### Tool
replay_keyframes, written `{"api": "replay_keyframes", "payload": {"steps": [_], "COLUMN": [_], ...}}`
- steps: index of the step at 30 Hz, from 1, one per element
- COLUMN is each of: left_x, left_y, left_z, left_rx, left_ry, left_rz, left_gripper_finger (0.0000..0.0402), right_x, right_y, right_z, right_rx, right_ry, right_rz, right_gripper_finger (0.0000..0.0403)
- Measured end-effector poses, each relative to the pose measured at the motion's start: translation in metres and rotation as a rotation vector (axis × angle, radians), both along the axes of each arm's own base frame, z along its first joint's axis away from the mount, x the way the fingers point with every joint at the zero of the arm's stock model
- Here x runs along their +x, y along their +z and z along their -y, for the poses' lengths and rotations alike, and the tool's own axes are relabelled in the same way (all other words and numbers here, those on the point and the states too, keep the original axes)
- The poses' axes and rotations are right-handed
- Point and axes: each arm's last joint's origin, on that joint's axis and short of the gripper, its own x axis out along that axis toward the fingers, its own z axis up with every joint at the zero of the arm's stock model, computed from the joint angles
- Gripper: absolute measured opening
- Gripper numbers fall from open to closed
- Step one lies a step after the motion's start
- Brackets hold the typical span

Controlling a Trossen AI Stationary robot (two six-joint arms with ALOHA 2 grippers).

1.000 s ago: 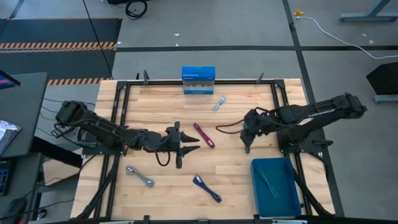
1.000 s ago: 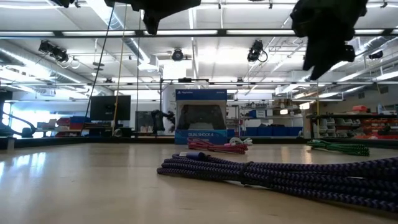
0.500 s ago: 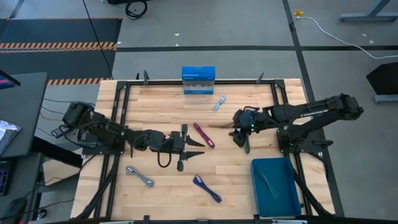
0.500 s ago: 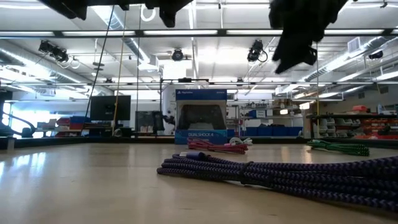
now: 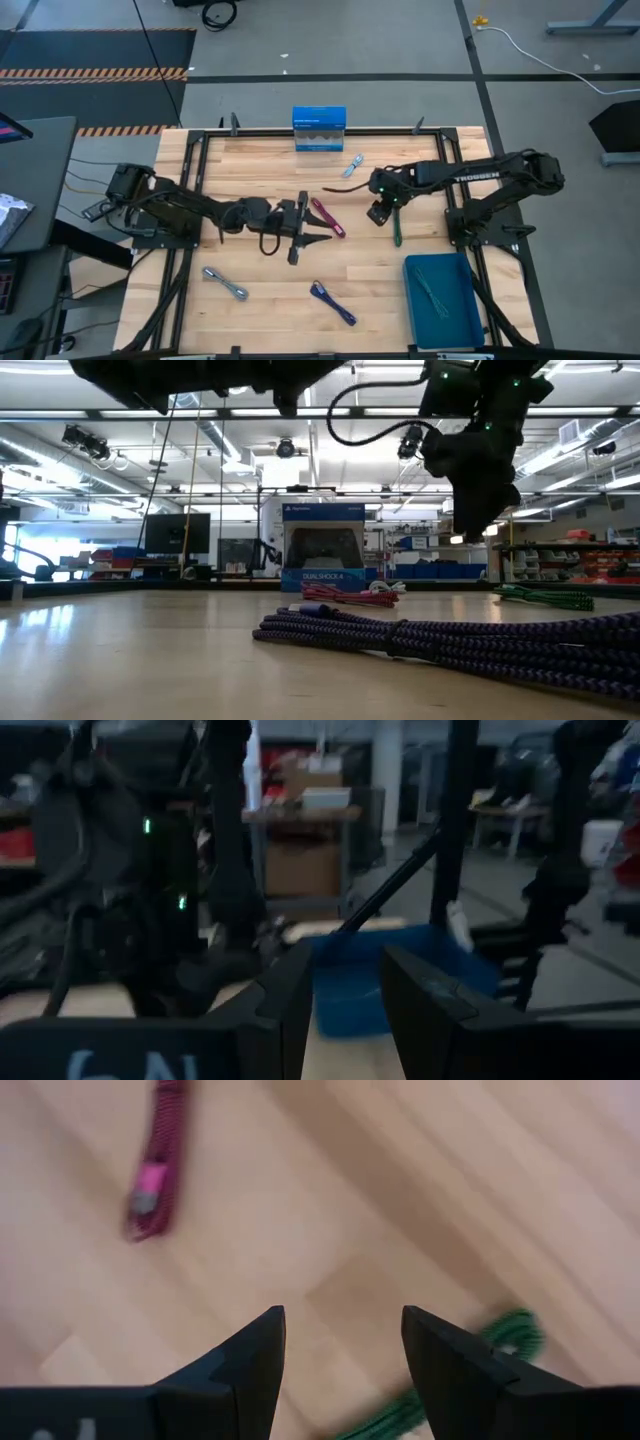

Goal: Pick and place USB-C Cables
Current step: Put the green USB cable into the blue bin

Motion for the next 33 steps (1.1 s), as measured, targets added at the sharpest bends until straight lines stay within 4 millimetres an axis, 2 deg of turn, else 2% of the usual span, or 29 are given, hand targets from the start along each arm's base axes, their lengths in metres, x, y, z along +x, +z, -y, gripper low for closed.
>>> {"api": "replay_keyframes", "payload": {"steps": [5,9,16,25,33], "left_x": [0.002,0.002,0.002,0.001,0.001], "left_y": [-0.007,-0.006,-0.002,0.002,-0.006], "left_z": [-0.017,-0.014,-0.017,-0.009,-0.007], "left_rx": [-0.034,-0.014,-0.058,0.000,0.014], "left_ry": [0.072,0.062,0.187,0.164,0.157], "left_rz": [-0.074,-0.067,-0.022,0.017,-0.070], "left_gripper_finger": [0.0126,0.0126,0.0126,0.0126,0.0126], "right_x": [-0.008,-0.016,-0.014,-0.008,-0.007], "right_y": [-0.005,-0.013,-0.025,-0.038,-0.047], "right_z": [0.007,0.010,0.018,0.022,0.023], "right_rx": [0.016,-0.009,0.034,0.088,0.123], "right_ry": [-0.012,-0.015,0.002,0.017,-0.018], "right_rz": [-0.107,-0.241,-0.308,-0.330,-0.378], "right_gripper_finger": [0.0207,0.0207,0.0207,0.0207,0.0207]}}
